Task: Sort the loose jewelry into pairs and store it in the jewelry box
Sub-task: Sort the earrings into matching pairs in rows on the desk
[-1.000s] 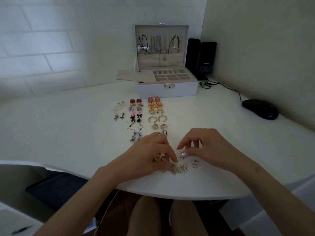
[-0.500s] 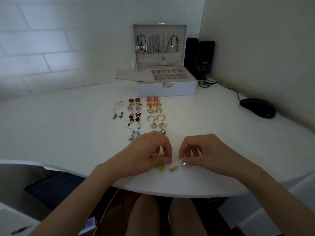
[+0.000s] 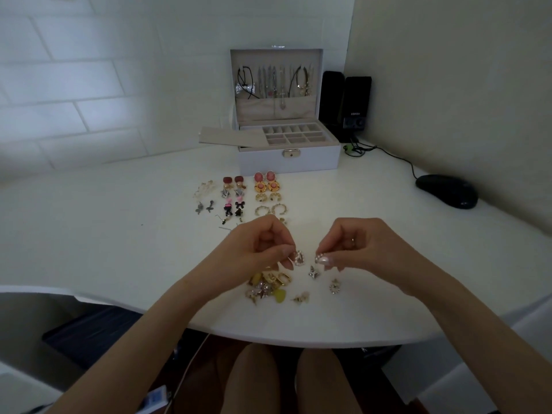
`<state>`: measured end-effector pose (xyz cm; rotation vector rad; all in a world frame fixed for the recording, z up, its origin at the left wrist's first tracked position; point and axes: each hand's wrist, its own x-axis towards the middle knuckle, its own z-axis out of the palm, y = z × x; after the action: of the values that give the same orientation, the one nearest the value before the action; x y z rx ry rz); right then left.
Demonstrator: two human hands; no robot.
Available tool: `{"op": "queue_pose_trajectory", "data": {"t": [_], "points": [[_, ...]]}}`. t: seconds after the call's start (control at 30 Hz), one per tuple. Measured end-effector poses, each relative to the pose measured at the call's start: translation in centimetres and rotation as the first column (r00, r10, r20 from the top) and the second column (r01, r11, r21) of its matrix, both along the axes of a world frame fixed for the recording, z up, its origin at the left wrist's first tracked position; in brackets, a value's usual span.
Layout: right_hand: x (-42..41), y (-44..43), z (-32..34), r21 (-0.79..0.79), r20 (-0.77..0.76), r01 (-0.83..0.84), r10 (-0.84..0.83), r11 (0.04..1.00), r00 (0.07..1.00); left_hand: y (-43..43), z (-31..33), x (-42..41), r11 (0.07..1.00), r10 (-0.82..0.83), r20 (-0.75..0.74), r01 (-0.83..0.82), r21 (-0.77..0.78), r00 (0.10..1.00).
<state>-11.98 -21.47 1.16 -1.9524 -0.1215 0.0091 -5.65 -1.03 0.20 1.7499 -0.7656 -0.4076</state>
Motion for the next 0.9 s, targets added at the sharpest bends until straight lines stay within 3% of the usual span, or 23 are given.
{"op": "queue_pose_trajectory", "data": {"t": [0.23,0.5,0.67,0.9], "points": [[1.1,0.1,-0.4,0.109,-0.008,0.032,-0.032,0.994,0.999,0.4,-0.2,0.3,0.997,0.056,-0.059,-0.058,-0.042,0.997],[3.2,0.7,0.2,0.143,0.019,0.005,-0.008,0.990,1.000,1.9,-0.3,2.0,0.960,0.262,0.028,-0.258,-0.112,0.965],[4.0,1.4,-0.2,0.178,0.005,0.003,-0.004,0.984,1.000,1.6,-0.9,2.2,0.955,0.281,0.009,-0.279,-0.100,0.960],[4.4,1.2,-1.1,0.074,0.058,0.053,-0.058,0.996,0.997,1.2,-1.4,2.3,0.953,0.278,-0.028,-0.279,-0.117,0.960]]}}
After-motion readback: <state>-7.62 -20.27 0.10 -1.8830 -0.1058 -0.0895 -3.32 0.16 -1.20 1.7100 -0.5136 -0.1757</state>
